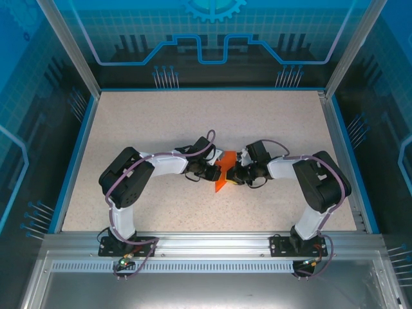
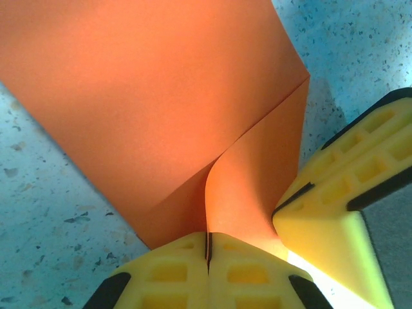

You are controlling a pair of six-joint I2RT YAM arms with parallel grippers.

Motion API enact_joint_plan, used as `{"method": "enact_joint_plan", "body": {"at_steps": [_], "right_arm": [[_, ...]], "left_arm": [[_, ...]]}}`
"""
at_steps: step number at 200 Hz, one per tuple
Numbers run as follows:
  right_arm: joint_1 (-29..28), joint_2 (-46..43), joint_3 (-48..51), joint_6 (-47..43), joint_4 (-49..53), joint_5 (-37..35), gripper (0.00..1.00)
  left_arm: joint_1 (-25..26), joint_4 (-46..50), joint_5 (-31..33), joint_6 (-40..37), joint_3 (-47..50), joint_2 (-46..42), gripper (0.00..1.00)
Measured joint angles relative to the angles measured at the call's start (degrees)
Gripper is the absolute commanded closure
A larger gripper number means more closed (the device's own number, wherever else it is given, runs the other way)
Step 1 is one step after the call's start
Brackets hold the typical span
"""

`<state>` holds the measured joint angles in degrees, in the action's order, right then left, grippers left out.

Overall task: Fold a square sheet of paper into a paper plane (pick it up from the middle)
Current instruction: Third fold the triangle at the center of the table.

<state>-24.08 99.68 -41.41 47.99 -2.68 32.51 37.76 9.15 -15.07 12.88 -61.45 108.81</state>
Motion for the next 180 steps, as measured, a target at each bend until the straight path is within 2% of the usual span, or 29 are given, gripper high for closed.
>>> {"method": "enact_joint_plan", "body": {"at_steps": [44,92,142,180], "right_arm": [[0.0,-0.1,0.9,0.1,-1.4,0.0,0.91],[-0.8,-4.1,3.8,1.8,-4.5,0.1,0.93],[-4.1,-3.2,4.7,4.6,-9.5,-0.1,0.93],[-4.4,-0.3,5.5,5.4,-12.3,-0.8,0.95]], "left_arm": [[0.0,0.0,0.0,0.0,0.0,0.0,0.98],[0.0,0.0,0.0,0.0,0.0,0.0,0.98],[0.0,0.0,0.0,0.0,0.0,0.0,0.98],[0.0,0.0,0.0,0.0,0.0,0.0,0.98]]}}
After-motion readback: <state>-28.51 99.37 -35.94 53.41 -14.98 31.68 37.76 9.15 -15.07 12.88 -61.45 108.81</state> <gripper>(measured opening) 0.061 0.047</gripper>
